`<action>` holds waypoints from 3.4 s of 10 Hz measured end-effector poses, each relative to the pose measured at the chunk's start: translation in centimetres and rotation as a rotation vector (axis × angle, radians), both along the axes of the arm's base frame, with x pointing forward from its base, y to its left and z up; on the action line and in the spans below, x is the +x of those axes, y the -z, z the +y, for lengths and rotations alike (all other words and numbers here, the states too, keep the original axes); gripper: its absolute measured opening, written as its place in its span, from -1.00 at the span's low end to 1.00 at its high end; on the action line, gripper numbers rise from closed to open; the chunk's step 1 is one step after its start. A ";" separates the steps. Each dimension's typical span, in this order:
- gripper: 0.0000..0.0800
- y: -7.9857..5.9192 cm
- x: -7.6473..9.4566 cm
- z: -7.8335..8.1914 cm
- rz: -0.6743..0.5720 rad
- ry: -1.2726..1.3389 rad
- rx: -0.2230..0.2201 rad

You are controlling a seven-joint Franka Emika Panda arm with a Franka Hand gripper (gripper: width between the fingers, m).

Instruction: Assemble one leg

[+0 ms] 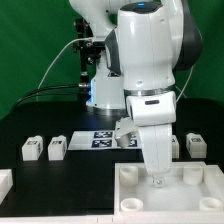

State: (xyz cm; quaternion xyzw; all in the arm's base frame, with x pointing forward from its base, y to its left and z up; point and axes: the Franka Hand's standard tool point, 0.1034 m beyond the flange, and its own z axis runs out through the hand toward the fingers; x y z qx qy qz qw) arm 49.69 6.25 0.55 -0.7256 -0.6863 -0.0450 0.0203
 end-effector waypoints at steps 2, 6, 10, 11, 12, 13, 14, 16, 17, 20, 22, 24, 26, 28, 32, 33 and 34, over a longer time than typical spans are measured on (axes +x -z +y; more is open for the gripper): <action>0.62 -1.7 0.0 0.2 -0.013 0.107 -0.002; 0.62 -5.3 -1.2 3.5 -0.012 0.478 0.018; 0.62 -5.8 -1.8 6.4 0.021 0.920 0.084; 0.62 -5.8 -1.8 6.4 0.035 1.014 0.094; 0.62 -5.5 -2.1 6.8 0.056 1.118 0.103; 0.62 -4.6 -2.9 8.2 0.112 1.329 0.113; 0.62 -4.3 -3.3 9.1 0.146 1.454 0.114; 0.62 -4.0 -3.8 9.3 0.207 1.618 0.093; 0.62 -4.1 -3.8 9.3 0.220 1.594 0.077; 0.62 -4.2 -5.0 9.3 0.343 1.592 -0.060; 0.62 -4.8 -5.8 11.1 0.494 1.517 -0.278; 0.62 -3.5 -6.9 11.0 0.616 1.482 -0.410; 0.62 -2.6 -7.4 11.0 0.727 1.447 -0.522; 0.62 -2.5 -7.5 11.0 0.748 1.440 -0.543; 0.62 -1.2 -8.9 11.7 0.762 1.444 -0.580; 0.62 -0.7 -9.5 12.1 0.758 1.437 -0.584; 0.62 -0.4 -9.9 12.1 0.759 1.433 -0.590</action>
Offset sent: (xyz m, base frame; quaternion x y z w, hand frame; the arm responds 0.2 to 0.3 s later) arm -0.0183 0.0191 0.0296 -0.0371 -0.0045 0.0709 0.9968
